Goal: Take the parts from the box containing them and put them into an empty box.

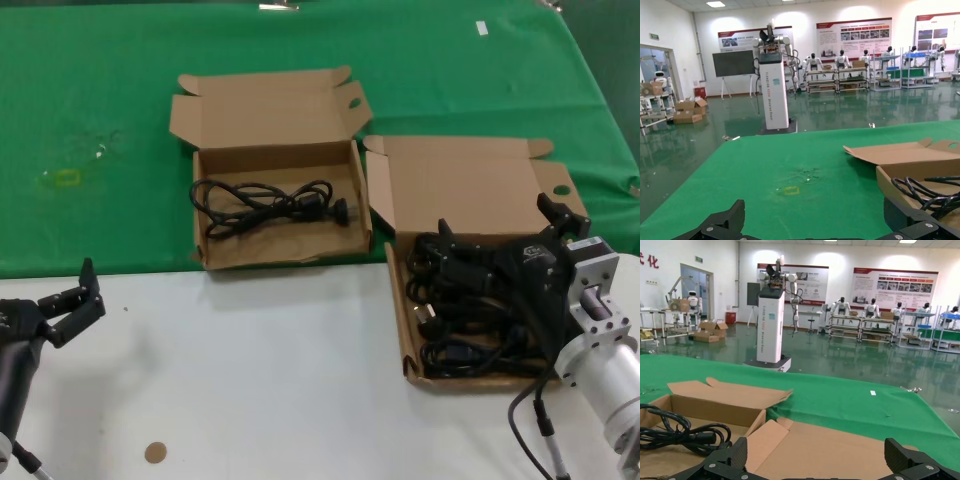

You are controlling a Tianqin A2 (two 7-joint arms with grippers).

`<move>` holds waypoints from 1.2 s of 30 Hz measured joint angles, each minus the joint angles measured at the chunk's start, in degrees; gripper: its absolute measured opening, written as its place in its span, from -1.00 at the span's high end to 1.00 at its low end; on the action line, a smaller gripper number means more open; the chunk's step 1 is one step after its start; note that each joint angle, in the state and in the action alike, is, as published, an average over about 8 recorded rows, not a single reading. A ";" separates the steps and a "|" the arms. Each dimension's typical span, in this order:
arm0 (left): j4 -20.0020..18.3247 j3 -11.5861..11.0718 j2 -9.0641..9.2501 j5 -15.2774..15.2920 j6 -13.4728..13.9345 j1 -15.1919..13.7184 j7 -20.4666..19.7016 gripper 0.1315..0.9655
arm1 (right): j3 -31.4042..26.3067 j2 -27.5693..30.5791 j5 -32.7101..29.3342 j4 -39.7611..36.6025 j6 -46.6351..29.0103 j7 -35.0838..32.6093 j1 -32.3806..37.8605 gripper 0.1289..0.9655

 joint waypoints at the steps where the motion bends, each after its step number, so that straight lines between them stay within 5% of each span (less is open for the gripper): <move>1: 0.00 0.00 0.00 0.00 0.00 0.00 0.00 -1.00 | 0.00 0.00 0.00 0.00 0.00 0.00 0.00 -1.00; 36: 0.00 0.00 0.00 0.00 0.00 0.00 0.00 -1.00 | 0.00 0.00 0.00 0.00 0.00 0.00 0.00 -1.00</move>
